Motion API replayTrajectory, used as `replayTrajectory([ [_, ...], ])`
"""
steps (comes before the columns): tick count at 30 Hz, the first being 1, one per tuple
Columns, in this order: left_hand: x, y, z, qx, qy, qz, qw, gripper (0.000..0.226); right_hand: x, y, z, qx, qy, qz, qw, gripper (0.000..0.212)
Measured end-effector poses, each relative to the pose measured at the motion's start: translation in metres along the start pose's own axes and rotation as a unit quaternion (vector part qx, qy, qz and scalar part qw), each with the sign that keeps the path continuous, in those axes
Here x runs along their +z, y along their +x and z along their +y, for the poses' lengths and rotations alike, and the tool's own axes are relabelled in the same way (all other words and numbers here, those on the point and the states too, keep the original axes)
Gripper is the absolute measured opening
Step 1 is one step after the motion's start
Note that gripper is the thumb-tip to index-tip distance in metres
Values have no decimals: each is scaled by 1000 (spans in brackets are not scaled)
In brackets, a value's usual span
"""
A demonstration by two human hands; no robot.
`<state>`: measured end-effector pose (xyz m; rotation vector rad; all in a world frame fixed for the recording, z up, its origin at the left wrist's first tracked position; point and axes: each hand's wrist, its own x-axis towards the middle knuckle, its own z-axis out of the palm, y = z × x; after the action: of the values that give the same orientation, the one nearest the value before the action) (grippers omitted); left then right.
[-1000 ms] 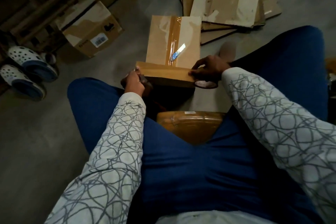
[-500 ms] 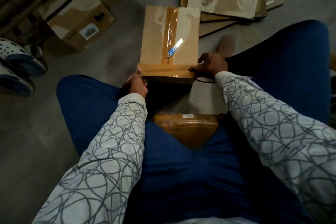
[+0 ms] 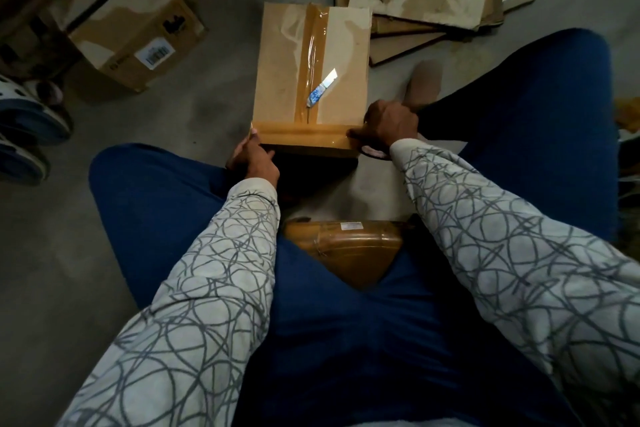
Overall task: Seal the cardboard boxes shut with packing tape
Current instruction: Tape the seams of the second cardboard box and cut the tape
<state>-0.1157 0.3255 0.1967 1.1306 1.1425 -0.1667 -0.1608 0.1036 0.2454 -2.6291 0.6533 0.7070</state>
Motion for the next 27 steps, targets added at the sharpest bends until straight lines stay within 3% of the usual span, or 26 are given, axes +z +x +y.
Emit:
replayTrajectory([
  [4, -3, 7, -4, 22, 12, 16, 1000, 11, 1, -4, -3, 5, -5, 17, 1000, 60],
  [8, -5, 46, -16, 31, 32, 56, 997, 34, 1, -4, -5, 2, -5, 8, 1000, 59],
  [10, -7, 74, -26, 39, 4, 55, 998, 31, 1, -4, -4, 3, -5, 6, 1000, 60],
  [16, -1, 12, 3, 94, -12, 84, 992, 28, 1, -3, -4, 4, 8, 1, 1000, 60],
  [23, -8, -5, 9, 68, 48, 9, 996, 16, -14, 2, 11, -6, 91, -84, 992, 72],
  [27, -9, -7, 10, 55, 80, 17, 995, 25, -18, 0, 19, -21, 145, -58, 988, 66],
])
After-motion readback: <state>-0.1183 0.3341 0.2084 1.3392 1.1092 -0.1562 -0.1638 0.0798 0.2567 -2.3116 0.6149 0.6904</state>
